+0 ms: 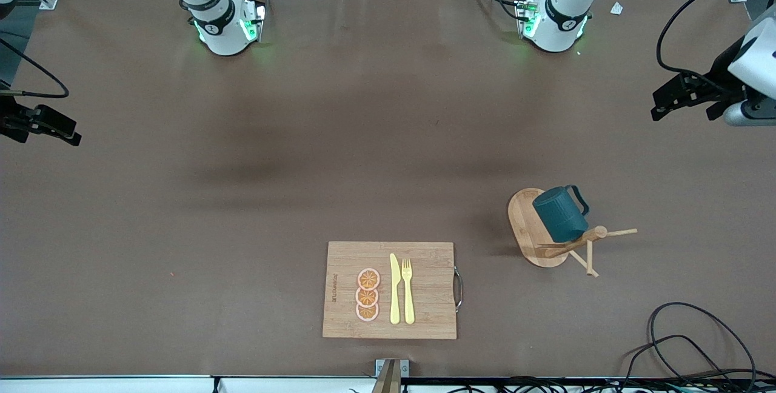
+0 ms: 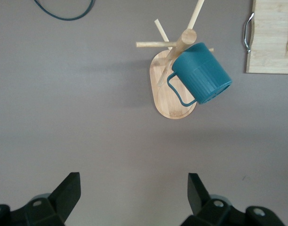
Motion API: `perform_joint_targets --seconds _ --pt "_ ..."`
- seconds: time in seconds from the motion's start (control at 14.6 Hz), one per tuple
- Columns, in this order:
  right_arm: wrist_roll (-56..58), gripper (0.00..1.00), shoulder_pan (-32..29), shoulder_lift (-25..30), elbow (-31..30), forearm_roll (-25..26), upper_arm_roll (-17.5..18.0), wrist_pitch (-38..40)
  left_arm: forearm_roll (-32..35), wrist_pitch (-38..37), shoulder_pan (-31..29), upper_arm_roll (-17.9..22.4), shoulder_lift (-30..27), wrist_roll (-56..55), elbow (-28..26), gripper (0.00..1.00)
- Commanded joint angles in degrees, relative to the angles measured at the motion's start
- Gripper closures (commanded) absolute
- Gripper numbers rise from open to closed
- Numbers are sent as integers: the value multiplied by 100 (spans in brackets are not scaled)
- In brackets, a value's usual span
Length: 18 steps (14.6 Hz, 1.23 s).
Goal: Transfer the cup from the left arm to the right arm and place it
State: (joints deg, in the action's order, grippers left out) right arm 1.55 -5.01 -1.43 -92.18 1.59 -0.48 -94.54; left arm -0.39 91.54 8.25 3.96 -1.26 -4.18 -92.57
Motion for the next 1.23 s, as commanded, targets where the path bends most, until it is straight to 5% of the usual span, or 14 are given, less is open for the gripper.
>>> perform_joint_targets --seconds 0.0,0.41,1.16 --pt "-15 0 18 116 -55 -27 -4 76 -31 84 54 35 292 -74 28 0" --pt "-15 0 18 116 -46 -18 -4 76 -1261 346 -7 52 1030 -1338 187 0" --pt "64 0 9 116 -46 -18 -4 102 -2211 1682 1 52 2015 -2878 99 0"
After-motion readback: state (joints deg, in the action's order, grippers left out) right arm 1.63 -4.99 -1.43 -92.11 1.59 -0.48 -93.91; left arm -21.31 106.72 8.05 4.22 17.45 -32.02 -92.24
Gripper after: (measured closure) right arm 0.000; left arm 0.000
